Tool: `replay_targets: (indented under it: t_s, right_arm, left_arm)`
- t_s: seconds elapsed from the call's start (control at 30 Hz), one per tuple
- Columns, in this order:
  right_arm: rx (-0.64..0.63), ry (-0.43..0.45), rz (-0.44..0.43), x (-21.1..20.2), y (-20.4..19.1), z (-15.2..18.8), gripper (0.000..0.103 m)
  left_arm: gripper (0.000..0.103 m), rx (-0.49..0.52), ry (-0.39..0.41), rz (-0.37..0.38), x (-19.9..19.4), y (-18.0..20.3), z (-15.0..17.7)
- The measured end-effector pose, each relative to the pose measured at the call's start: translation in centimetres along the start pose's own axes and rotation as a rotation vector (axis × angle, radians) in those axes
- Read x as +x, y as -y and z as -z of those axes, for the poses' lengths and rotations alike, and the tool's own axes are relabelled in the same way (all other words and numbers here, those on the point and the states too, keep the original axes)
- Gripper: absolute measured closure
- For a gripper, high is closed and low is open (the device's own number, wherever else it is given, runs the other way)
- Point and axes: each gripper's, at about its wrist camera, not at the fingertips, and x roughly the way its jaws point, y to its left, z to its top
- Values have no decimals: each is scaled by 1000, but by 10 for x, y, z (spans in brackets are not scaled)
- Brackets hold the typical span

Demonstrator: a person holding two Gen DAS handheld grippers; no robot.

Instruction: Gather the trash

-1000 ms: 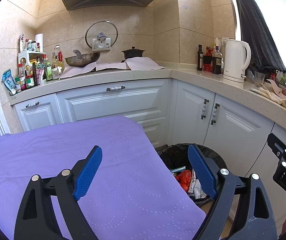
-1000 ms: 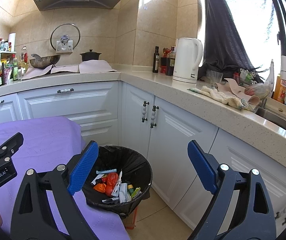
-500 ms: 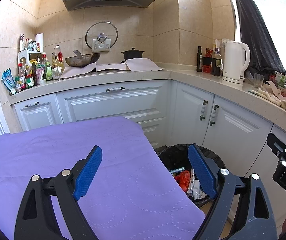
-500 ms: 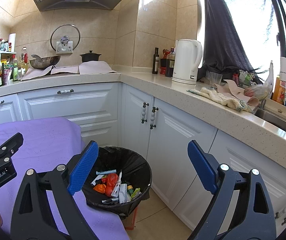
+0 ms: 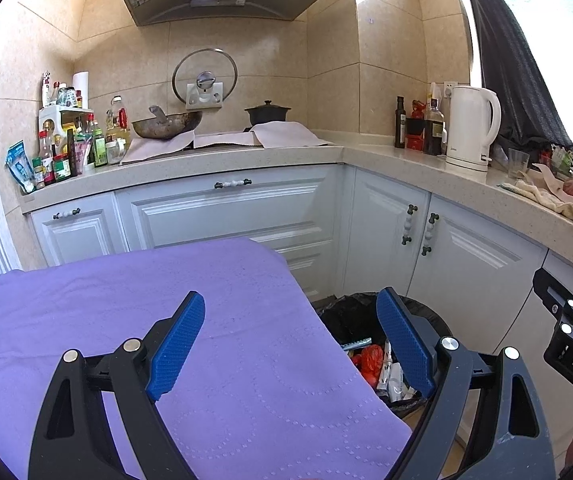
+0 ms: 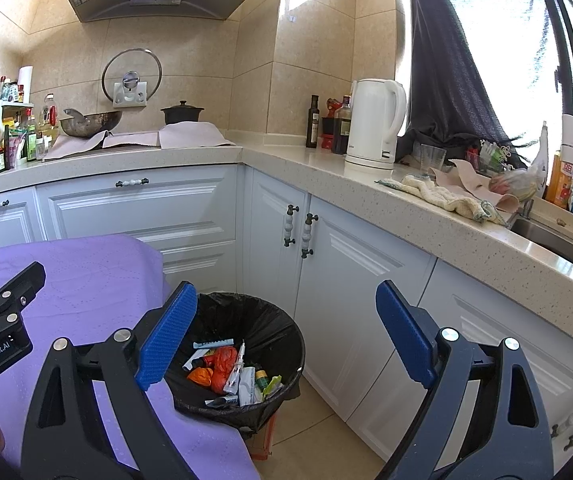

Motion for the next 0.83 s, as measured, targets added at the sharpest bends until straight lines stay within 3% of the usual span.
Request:
replay_targets:
  t_s: [0.7, 0.83]
  right_arm:
    - [-7, -16, -11, 2, -5, -1, 14]
    - [-14, -29, -26, 8, -12, 0, 14]
  left_arm:
    - [18, 6, -34, -6, 10, -7, 3]
    - [18, 9, -85, -6, 21, -13, 5]
